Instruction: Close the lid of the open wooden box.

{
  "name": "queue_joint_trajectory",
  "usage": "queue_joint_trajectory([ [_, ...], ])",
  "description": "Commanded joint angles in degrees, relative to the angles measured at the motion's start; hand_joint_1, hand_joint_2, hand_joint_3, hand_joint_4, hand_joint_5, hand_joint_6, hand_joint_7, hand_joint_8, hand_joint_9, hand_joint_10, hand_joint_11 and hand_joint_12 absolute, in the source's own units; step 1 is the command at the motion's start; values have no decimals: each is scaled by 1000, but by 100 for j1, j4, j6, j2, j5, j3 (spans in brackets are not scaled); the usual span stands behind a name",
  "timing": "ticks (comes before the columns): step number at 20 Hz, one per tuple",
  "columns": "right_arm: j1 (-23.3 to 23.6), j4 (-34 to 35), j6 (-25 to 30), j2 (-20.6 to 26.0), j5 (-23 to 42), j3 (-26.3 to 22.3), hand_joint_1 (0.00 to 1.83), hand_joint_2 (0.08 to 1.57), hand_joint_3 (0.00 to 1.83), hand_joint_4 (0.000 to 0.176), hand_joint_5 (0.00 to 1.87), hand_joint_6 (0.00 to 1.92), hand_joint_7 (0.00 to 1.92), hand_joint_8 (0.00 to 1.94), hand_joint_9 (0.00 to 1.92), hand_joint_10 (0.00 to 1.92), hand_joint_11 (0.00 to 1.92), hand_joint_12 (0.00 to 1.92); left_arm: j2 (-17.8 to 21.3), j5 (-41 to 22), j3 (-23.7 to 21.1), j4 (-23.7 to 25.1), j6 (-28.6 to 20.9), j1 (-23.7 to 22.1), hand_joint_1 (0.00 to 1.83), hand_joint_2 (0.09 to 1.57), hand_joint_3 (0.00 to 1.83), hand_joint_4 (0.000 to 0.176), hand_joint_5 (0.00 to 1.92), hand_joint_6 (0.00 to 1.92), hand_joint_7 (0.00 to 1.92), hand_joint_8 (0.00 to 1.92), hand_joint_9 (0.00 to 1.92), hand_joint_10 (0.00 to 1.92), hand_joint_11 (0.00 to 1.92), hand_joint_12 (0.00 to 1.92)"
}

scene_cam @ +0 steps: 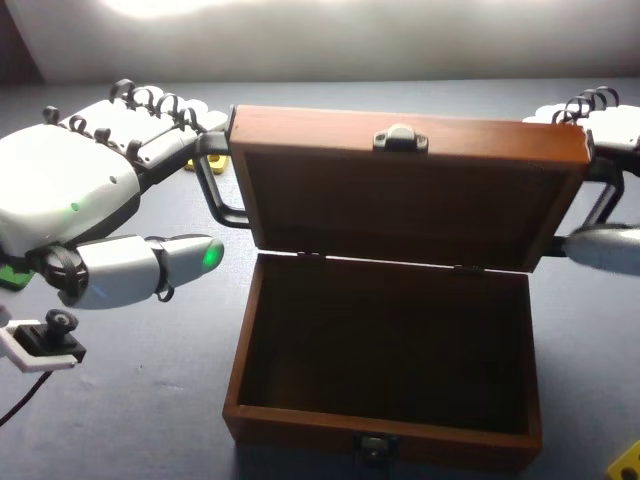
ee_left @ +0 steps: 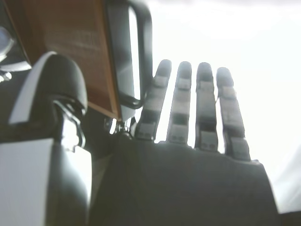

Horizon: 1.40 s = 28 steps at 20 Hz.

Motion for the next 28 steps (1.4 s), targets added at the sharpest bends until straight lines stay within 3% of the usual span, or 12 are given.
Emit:
queue_joint_trajectory([
  [1,-34,193,33,33,854,-67,477,1220,0,0,209,2,181,2,150,2,170,23,30,-831,-16,25,-67,14,0,1306,9,0,42,16,3,1,0,0,0,0],
  [3,-232,197,33,79,970,-203,782,1121,0,0,222,2,169,2,132,2,177,22,51,-901,-47,-49,-116,150,0,1336,7,0,65,7,95,11,28,4,6,3],
  [5,-382,195,33,95,1026,-293,903,1088,0,1,208,0,165,1,126,0,173,20,78,-974,-95,-115,-149,304,0,1338,3,0,60,4,135,17,56,12,0,0],
  [7,-479,189,33,92,1055,-341,948,1071,0,64,185,0,139,0,107,3,156,14,99,-1051,-139,-197,-150,426,0,1317,0,0,64,6,133,12,34,1,0,0],
  [9,-559,173,33,68,1057,-365,953,1044,0,90,178,0,111,0,94,0,187,29,100,-1104,-150,-318,-156,552,0,1316,0,0,101,16,153,16,45,12,4,2],
  [10,-574,173,33,55,1057,-366,959,1042,0,89,168,0,99,0,81,0,183,29,98,-1122,-156,-346,-157,582,0,1322,0,0,112,19,161,17,54,15,2,1],
  [11,-581,174,33,40,1057,-366,959,1048,0,69,161,0,80,0,61,0,160,20,92,-1148,-167,-386,-157,622,0,1335,1,0,121,7,169,7,71,10,0,0],
  [15,-594,218,33,10,1056,-365,932,1049,0,71,157,0,87,3,71,5,180,34,72,-1232,-208,-498,-166,773,0,1337,1,0,100,0,116,0,33,4,7,3],
  [20,-635,254,33,-35,1055,-357,885,1074,6,42,168,3,75,0,61,0,160,33,48,-1283,-239,-607,-225,971,0,1358,8,2,57,0,26,0,0,0,0,0],
  [25,-635,334,33,40,1231,-374,858,1065,0,42,174,3,82,0,66,0,149,39,74,-1428,-220,-644,-225,972,0,1367,9,0,72,6,39,5,0,0,2,0],
  [27,-635,506,32,152,1625,-420,726,1090,9,52,152,0,57,1,50,0,107,23,136,-1830,-227,-643,-303,952,0,1372,9,0,100,13,45,4,0,0,0,0],
  [28,-635,571,29,182,1783,-435,667,1104,12,13,168,6,85,10,74,9,126,33,155,-1988,-228,-629,-348,937,0,1373,7,0,104,12,33,0,0,0,16,7],
])
